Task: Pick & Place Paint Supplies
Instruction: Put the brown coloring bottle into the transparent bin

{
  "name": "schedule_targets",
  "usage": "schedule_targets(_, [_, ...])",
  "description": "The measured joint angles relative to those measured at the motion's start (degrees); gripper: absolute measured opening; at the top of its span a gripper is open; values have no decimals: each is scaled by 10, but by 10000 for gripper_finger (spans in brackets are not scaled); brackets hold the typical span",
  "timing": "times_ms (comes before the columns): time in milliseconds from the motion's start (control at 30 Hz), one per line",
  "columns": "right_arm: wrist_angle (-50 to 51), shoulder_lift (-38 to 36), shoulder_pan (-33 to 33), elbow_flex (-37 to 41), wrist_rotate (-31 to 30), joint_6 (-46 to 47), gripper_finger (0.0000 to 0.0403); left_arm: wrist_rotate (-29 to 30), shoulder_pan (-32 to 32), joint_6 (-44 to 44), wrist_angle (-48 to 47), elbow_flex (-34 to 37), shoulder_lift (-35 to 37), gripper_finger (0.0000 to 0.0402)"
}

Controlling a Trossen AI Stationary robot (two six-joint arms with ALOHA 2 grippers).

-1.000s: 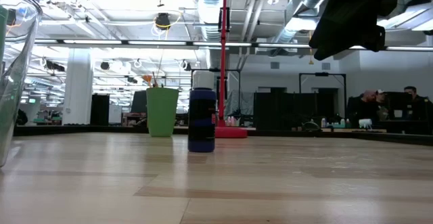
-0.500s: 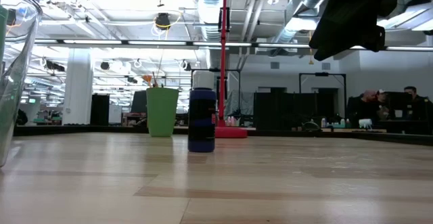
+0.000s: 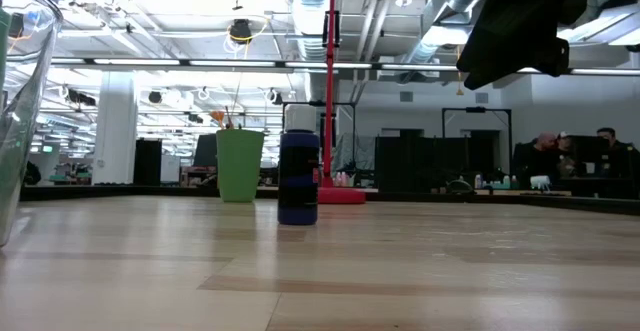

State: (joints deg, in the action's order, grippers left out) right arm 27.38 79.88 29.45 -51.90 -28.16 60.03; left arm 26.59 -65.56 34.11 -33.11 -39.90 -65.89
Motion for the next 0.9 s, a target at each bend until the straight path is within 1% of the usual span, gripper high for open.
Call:
schedule_targets(167, [0, 0, 0, 0, 0, 0, 122, 4, -1, -12, 7, 2, -1, 106])
schedule_targets(400, [0, 0, 0, 0, -2, 0, 122, 5, -8, -34, 15, 1, -19, 106])
schedule_targets(600, [0, 0, 0, 0, -3, 0, 122, -5, -7, -57, 17, 1, -21, 107])
schedule_targets(900, [0, 0, 0, 0, -3, 0, 122, -6, -6, -58, 20, 1, -19, 112])
